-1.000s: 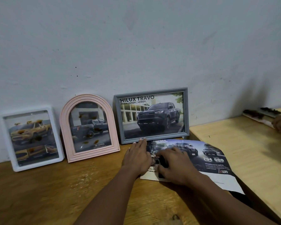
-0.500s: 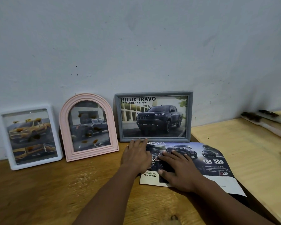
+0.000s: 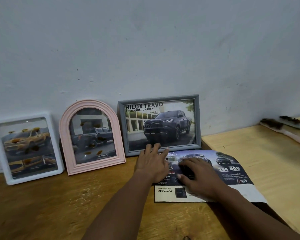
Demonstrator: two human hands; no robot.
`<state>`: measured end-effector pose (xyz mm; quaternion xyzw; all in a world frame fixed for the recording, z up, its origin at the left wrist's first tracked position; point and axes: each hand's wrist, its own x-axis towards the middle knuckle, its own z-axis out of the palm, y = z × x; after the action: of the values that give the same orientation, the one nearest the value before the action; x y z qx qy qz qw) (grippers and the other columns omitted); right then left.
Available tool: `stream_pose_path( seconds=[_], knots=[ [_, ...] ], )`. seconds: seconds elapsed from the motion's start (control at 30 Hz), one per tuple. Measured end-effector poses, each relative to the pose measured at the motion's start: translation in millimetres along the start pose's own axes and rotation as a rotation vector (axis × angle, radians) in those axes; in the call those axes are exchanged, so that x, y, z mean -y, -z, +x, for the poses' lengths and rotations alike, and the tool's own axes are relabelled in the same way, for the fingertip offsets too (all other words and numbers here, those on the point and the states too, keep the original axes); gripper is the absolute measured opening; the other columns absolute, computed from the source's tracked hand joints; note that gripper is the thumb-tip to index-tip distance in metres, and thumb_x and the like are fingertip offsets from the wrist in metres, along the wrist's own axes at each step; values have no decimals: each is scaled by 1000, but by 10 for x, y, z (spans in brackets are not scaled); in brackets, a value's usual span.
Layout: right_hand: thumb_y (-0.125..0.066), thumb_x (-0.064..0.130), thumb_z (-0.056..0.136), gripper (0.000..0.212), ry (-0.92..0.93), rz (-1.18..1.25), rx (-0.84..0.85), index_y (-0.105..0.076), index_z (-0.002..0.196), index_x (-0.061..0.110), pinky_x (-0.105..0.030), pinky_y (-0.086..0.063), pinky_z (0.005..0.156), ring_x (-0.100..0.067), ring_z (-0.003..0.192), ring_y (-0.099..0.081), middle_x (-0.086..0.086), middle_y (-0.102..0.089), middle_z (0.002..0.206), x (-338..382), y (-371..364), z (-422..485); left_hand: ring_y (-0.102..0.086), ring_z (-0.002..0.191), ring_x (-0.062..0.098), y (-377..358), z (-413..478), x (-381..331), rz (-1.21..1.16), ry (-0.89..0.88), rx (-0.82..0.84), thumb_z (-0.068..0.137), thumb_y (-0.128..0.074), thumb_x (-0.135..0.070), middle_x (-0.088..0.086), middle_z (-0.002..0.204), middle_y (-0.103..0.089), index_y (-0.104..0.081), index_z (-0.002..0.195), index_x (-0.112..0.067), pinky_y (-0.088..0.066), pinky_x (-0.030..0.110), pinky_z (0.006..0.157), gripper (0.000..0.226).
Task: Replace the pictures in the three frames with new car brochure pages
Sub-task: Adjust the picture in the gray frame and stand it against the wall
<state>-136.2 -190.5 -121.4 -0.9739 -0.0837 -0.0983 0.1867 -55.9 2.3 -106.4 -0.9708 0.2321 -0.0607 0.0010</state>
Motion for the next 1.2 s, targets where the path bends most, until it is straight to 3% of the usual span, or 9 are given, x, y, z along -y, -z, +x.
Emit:
stream_pose_path(
  seconds=[0.2, 0.43, 0.6, 0.77, 0.87, 1.03, 1.13, 1.2],
  knots=[
    [-46, 64, 80, 54, 85, 27, -24, -61, 124, 36, -28, -37, 101, -7, 124, -45, 18, -57, 133, 83, -13, -100, -22, 141, 37, 13, 47, -54, 12, 23, 36, 103, -25, -46, 6, 162, -20, -19, 160, -31, -28, 51, 115, 60],
    [-54, 57, 83, 49, 123, 64, 17, -60, 127, 35, -26, -34, 104, -5, 126, -44, 17, -54, 136, 188, 60, -172, -22, 142, 34, 21, -5, -55, -67, 23, 25, 103, -28, -43, 7, 162, -21, -26, 158, -29, -28, 50, 116, 57],
    [-62, 43, 87, 35, 124, 171, 3, -65, 120, 32, -25, -41, 98, -6, 119, -50, 13, -61, 126, 397, 109, -194, -22, 142, 31, 118, -130, -16, -164, 16, 17, 104, -30, -38, 5, 161, -24, -29, 157, -26, -30, 48, 116, 55],
    [-60, 40, 88, 32, 51, 287, -96, -64, 119, 30, -37, -49, 96, -6, 112, -56, 13, -63, 122, 666, 259, -133, -23, 144, 27, 388, -403, 141, -220, 39, -37, 105, -33, -41, 5, 160, -28, -25, 160, -29, -31, 49, 116, 56],
    [-65, 26, 92, 26, 66, 351, -144, -64, 118, 24, -29, -45, 95, -10, 112, -56, 7, -64, 120, 1015, 404, -34, -26, 144, 25, 652, -706, 372, -224, 83, -113, 106, -36, -43, 5, 158, -31, -26, 158, -30, -32, 47, 116, 55],
    [-64, 25, 94, 32, 32, 511, -97, -60, 125, 19, -24, -43, 85, -11, 108, -57, 2, -63, 120, 1670, 465, 263, -25, 146, 29, 960, -1142, 1022, -214, 235, -221, 105, -38, -43, 7, 159, -31, -27, 158, -27, -33, 51, 117, 56],
    [-62, 26, 95, 40, -37, 596, -42, -51, 133, 18, -31, -49, 87, -17, 111, -56, -3, -57, 126, 1976, 359, 490, -28, 144, 32, 945, -1314, 1462, -334, 383, -292, 104, -41, -43, 7, 159, -30, -29, 157, -26, -35, 50, 116, 57],
    [-61, 25, 96, 40, -62, 654, -27, -48, 134, 19, -25, -49, 78, -13, 103, -56, -2, -55, 124, 2124, 266, 644, -32, 143, 31, 880, -1389, 1676, -486, 480, -327, 106, -42, -43, 6, 160, -27, -27, 158, -27, -37, 49, 114, 57]
  ],
)
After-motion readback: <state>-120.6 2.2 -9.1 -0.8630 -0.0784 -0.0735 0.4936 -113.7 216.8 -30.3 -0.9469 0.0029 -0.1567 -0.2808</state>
